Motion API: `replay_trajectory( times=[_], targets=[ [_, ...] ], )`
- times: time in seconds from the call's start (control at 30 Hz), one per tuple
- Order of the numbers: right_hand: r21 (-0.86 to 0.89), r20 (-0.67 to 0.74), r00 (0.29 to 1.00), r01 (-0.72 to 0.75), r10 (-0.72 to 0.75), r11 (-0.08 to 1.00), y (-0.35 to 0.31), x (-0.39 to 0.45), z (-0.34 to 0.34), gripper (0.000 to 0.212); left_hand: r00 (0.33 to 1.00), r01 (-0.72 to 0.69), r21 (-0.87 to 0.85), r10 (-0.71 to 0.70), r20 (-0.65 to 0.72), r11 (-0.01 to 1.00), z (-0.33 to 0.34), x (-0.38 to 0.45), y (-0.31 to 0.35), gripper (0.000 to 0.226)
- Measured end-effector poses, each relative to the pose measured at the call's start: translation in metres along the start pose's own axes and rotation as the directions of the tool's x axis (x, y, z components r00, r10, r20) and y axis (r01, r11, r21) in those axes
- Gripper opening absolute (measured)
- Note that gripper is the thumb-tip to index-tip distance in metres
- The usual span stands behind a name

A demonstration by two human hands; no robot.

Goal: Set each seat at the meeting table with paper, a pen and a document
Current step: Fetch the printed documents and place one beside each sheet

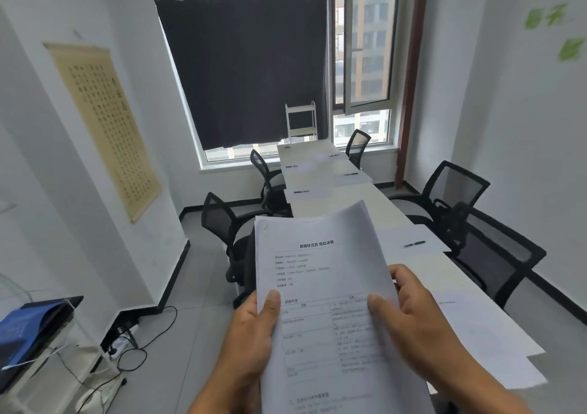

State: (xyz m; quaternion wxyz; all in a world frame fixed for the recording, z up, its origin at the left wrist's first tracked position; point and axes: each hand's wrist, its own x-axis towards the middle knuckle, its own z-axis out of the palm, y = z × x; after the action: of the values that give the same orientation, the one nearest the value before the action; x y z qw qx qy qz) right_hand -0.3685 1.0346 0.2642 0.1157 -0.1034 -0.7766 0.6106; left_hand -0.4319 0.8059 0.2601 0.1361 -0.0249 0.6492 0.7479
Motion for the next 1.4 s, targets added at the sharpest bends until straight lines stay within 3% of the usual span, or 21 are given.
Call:
replay_trajectory(
  times=[0.33, 0.57, 0.83, 1.0, 1.17, 1.4],
  targets=[
    [0.034, -0.033, 0.999, -0.018, 0.019, 0.999, -0.04, 0.0, 0.126, 0.015, 0.999, 0.033, 0.031, -0.034, 0.03, 0.999, -0.132, 0.011, 0.044, 0.032],
    [0.063, -0.081, 0.995, -0.052, 0.057, 0.997, -0.03, 0.045, 0.162, 0.017, 0.997, 0.075, 0.046, -0.076, 0.029, 0.996, -0.154, 0.069, 0.046, 0.031],
    [0.115, -0.138, 0.969, -0.192, 0.207, 0.975, 0.024, 0.136, 0.204, 0.02, 0.995, 0.081, 0.258, -0.094, 0.039, 0.963, -0.168, 0.208, 0.027, 0.032],
    [0.149, -0.169, 0.927, -0.311, 0.334, 0.939, 0.052, 0.193, 0.222, 0.02, 0.971, 0.191, 0.325, -0.227, 0.074, 0.926, -0.165, 0.287, 0.015, 0.031],
    [0.139, -0.226, 0.875, -0.406, 0.428, 0.903, 0.06, 0.226, 0.227, 0.019, 0.956, 0.188, 0.422, -0.264, 0.131, 0.887, -0.153, 0.342, 0.017, 0.029],
    [0.183, -0.436, 0.738, -0.488, 0.516, 0.853, 0.077, 0.292, 0.24, 0.017, 0.875, 0.163, 0.519, -0.366, 0.317, 0.839, -0.12, 0.456, 0.015, 0.03]
  ],
)
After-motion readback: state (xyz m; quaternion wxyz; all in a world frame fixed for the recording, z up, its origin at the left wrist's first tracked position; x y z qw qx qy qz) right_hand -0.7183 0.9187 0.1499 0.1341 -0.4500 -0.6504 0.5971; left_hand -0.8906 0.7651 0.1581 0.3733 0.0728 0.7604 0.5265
